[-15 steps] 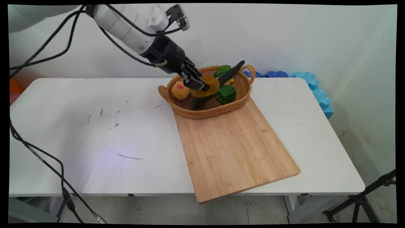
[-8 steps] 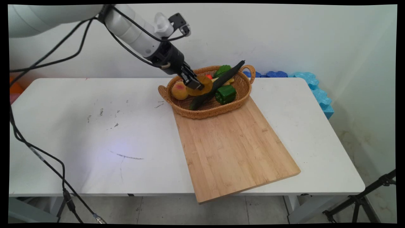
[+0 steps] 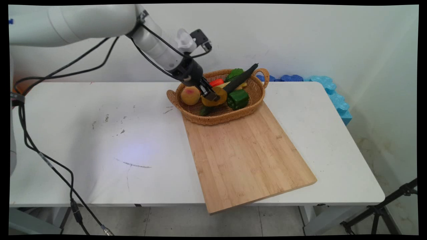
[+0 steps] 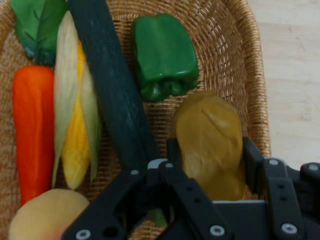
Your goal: Place the picked object in the vegetable basket
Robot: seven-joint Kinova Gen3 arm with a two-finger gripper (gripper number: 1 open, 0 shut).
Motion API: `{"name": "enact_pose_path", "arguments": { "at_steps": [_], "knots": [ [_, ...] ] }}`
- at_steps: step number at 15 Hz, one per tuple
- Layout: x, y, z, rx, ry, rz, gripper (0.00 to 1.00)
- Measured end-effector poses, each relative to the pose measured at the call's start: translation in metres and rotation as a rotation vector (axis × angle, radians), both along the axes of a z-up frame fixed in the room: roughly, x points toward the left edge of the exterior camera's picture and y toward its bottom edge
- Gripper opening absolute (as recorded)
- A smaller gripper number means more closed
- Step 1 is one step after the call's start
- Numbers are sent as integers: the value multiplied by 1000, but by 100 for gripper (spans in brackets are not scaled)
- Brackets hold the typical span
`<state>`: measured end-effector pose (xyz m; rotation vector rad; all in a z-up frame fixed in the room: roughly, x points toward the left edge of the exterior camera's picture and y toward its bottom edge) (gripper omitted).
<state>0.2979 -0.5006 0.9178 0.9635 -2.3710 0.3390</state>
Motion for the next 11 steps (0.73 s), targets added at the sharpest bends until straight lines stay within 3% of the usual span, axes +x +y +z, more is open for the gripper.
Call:
{"name": "enact_pose_path", "arguments": {
  "at_steps": [6,7,11],
  "knots": [
    [-13,-13,-25,27,6,15,0],
    [-14,-15,-29,32,9,15,100],
    [-17,-19,-32,38,20,5,100]
  ]
}}
